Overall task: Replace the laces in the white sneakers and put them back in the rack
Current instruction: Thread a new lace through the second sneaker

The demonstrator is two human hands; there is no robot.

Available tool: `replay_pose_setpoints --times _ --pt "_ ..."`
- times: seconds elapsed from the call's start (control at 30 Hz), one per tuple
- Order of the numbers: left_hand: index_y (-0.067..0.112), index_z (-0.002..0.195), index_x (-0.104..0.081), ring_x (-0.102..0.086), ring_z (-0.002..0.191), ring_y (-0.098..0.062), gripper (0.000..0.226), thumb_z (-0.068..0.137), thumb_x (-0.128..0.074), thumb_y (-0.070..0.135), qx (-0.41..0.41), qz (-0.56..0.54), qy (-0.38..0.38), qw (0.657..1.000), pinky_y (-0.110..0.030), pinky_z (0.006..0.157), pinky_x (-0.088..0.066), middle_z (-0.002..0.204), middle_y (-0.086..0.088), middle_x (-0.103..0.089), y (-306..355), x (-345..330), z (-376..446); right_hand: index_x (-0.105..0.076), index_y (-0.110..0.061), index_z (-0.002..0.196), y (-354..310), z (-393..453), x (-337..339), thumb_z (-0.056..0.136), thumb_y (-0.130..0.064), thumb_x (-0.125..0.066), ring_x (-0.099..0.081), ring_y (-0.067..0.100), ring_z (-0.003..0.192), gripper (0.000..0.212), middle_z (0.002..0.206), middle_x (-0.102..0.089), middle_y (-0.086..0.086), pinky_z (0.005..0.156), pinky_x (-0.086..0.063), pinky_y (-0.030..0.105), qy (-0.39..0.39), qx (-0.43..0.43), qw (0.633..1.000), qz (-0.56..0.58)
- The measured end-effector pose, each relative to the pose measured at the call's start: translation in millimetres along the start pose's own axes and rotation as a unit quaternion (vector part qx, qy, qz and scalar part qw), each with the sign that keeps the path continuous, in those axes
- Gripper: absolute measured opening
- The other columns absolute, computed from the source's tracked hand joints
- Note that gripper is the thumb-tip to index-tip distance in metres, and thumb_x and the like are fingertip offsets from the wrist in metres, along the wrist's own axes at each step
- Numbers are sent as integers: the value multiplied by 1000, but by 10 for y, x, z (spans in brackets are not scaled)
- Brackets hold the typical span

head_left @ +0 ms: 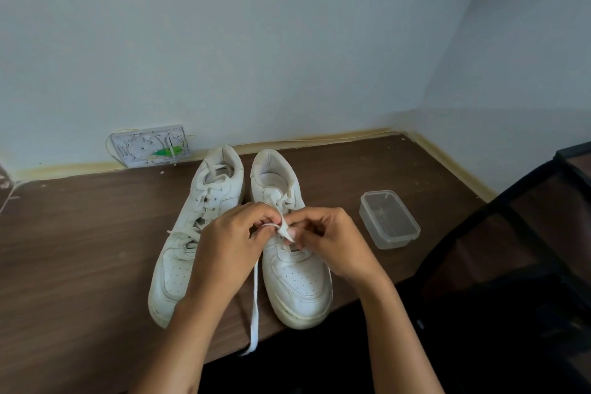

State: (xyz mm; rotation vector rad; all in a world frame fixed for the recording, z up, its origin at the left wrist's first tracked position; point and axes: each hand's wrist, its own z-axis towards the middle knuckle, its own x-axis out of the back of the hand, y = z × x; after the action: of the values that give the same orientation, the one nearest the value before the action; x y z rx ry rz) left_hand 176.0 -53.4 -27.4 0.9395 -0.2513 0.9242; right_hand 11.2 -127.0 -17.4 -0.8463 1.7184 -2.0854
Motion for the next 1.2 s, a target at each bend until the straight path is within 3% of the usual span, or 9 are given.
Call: replay_pose_setpoints --times 0.07,0.17,0.3,0.4,0.6,0.77,0.97,1.1,1.2 --pt "25 83 -73 -64 71 -1 25 69 -85 8 0 -20 9 1000 -21 61 -52 77 19 -68 -26 13 14 -75 -9 96 -14 -7 -6 85 -1 -72 -61 6 72 14 86 -70 5 71 -49 21 28 22 999 -30" --pt "20 82 -78 -66 66 -4 16 71 -82 31 10 -65 26 998 -26 60 -51 75 13 -72 -40 72 45 -72 -12 86 -40 -10 14 84 -4 -73 -57 4 68 8 87 -65 -3 65 -46 21 88 64 994 -19" --pt "29 90 -73 -68 74 -5 11 82 -69 22 53 -132 37 989 -18 69 -53 83 17 -71 -75 114 73 -66 -8 86 -116 -7 86 91 -6 -64 -56 16 76 6 81 -64 9 72 -47 25 145 65 985 63" --pt "35 91 -69 -67 76 -6 12 87 -65 24 82 -139 32 986 -17 70 -52 85 19 -69 -122 102 93 -61 -4 82 -189 -17 112 91 1 -56 -58 3 76 11 75 -64 -5 76 -45 13 144 49 978 144" --pt "42 90 -67 -66 76 -5 25 89 -67 17 101 -141 36 984 -16 63 -53 86 22 -68 -101 74 122 -60 -9 83 -195 10 120 87 -19 -57 -58 9 85 11 77 -64 -3 94 -39 29 106 35 969 219" --pt "35 88 -71 -61 73 -4 20 87 -70 15 102 -107 48 988 -11 61 -45 79 17 -68 -110 110 147 -59 -12 83 -215 6 141 84 -16 -67 -48 10 63 9 65 -49 -2 75 -44 23 164 44 945 279" --pt "28 91 -73 -60 66 -15 13 87 -69 17 88 -78 63 991 -30 59 -52 80 11 -67 -254 172 135 -57 -12 80 -226 -21 266 81 2 -72 -45 2 58 20 61 -44 -9 64 -44 13 344 85 915 194" --pt "20 91 -74 -57 70 3 11 87 -70 11 93 -41 105 989 -5 64 -40 78 19 -61 -268 213 153 -58 -18 83 -203 -78 436 81 -10 -76 -50 4 59 20 68 -48 -7 58 -46 16 423 36 893 151" --pt "12 95 -75 -61 76 -3 9 89 -68 11 122 -31 136 983 -4 67 -40 83 6 -65 -304 270 162 -59 -25 82 -120 -92 549 81 -25 -77 -59 7 78 18 85 -59 -10 61 -44 17 458 -48 887 -37"
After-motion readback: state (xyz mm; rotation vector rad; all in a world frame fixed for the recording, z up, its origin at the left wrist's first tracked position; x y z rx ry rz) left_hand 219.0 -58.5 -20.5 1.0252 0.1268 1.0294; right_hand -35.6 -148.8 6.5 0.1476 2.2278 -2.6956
